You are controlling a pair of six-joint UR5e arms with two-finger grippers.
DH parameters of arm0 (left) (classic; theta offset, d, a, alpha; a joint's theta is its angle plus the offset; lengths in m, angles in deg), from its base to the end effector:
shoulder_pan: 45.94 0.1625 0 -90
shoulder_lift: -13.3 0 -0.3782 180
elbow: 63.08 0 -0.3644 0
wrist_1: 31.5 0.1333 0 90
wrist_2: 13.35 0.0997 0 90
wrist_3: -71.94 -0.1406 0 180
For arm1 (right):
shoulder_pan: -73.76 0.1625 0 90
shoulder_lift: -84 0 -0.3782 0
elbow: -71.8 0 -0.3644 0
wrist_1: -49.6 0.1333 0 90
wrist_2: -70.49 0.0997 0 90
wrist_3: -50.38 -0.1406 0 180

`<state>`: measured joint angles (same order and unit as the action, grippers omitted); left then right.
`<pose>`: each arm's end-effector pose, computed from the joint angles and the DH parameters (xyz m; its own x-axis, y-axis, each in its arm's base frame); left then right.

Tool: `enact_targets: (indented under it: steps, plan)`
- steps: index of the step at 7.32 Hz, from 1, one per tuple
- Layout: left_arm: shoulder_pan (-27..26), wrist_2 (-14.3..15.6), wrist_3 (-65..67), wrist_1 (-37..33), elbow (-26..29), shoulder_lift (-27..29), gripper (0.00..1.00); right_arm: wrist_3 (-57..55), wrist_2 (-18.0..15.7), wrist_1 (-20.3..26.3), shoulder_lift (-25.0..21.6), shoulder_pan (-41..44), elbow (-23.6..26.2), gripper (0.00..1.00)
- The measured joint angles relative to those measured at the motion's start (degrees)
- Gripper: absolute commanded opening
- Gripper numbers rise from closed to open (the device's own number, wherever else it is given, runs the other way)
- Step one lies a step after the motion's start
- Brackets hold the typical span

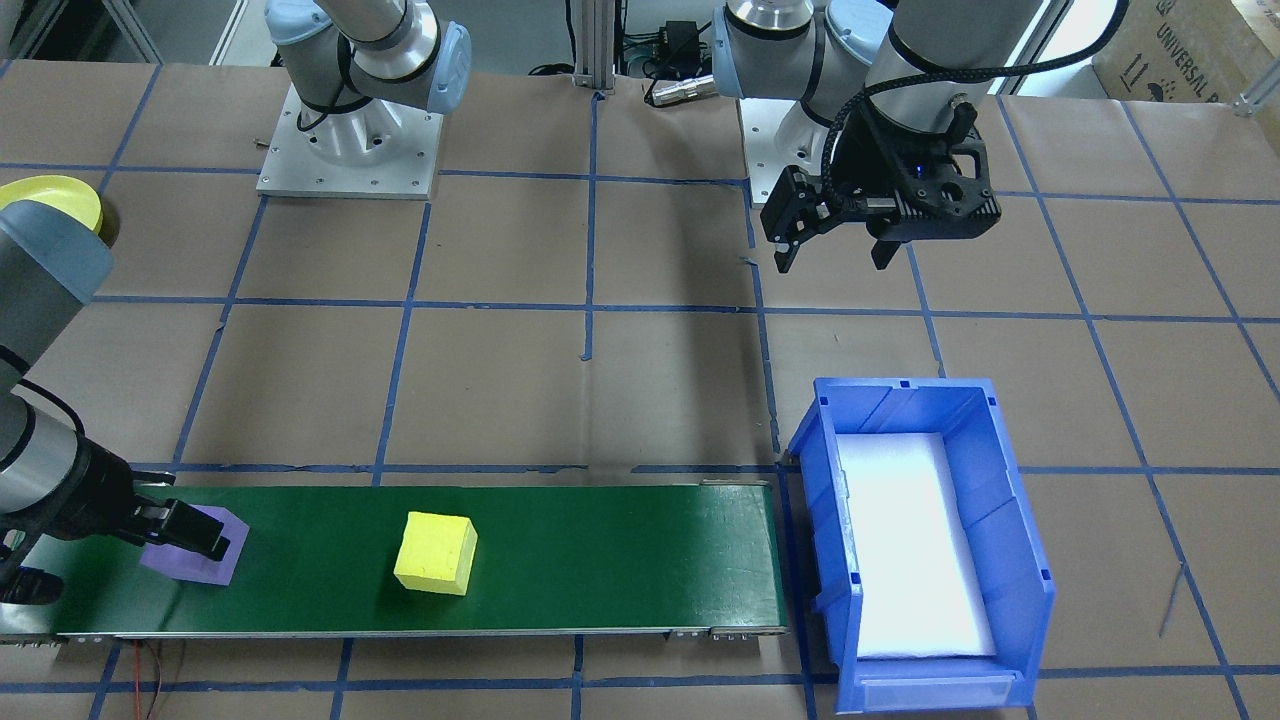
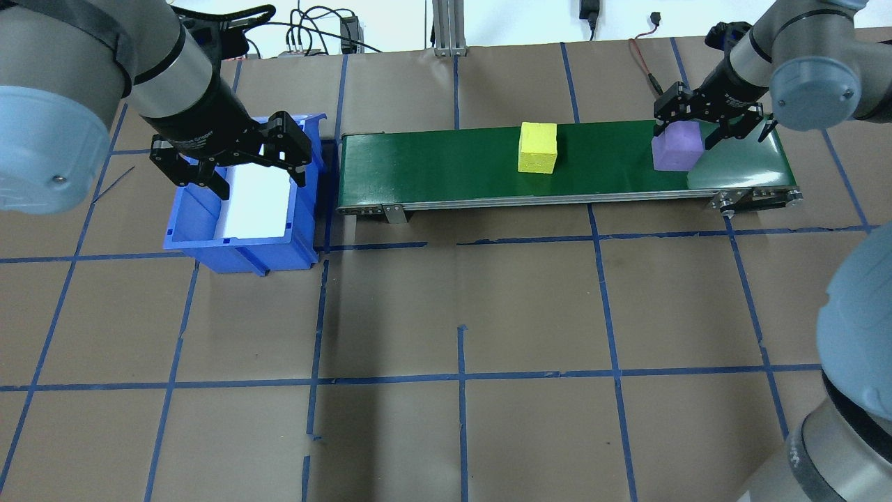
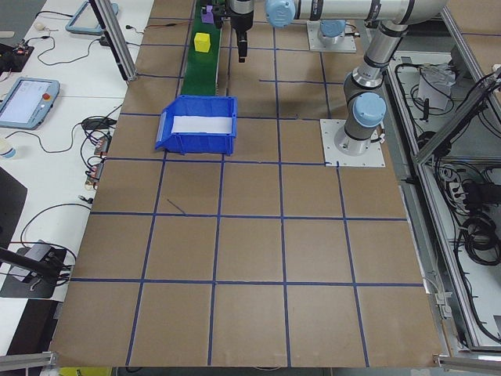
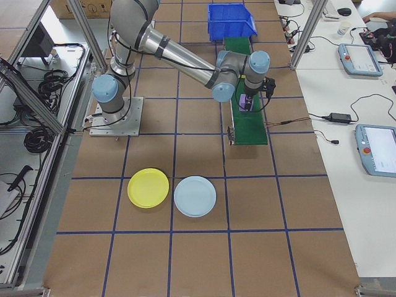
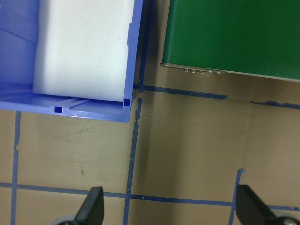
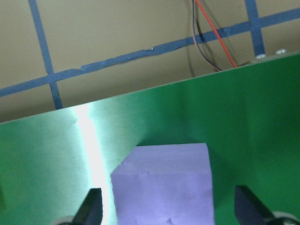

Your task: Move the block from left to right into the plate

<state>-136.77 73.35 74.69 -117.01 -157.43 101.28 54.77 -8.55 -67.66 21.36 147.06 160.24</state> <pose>-0.1480 -0.4536 0.3891 -0.9978 -0.0313 0.0593 -0.0334 0.9988 -0.0349 -0.0206 -0.6255 0.2043 -0.9610 0.2034 -0.1876 0.2143 0.9759 -0.0400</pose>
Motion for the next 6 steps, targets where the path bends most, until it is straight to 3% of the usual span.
enact_targets:
  steps: [1, 2, 5, 6]
  plan:
    - [0.8, 0.0, -5.7, 0.1, 0.0, 0.0, 1.0, 0.4, -1.9, -0.5, 0.2, 0.0, 0.0, 0.39]
    - [1.9, 0.0, -8.7, 0.1, 0.1, 0.0, 1.0, 1.3, -6.0, -1.1, 0.2, -0.1, 0.1, 0.33]
    - [3.0, 0.1, -8.9, -0.3, 0.0, -0.1, 1.0, 6.0, -14.5, -0.5, -1.6, -1.8, 0.4, 0.3]
    - [3.0, 0.1, -6.6, -0.4, 0.0, -0.1, 1.0, 10.9, -18.2, 2.1, -4.2, -5.0, 0.8, 0.29]
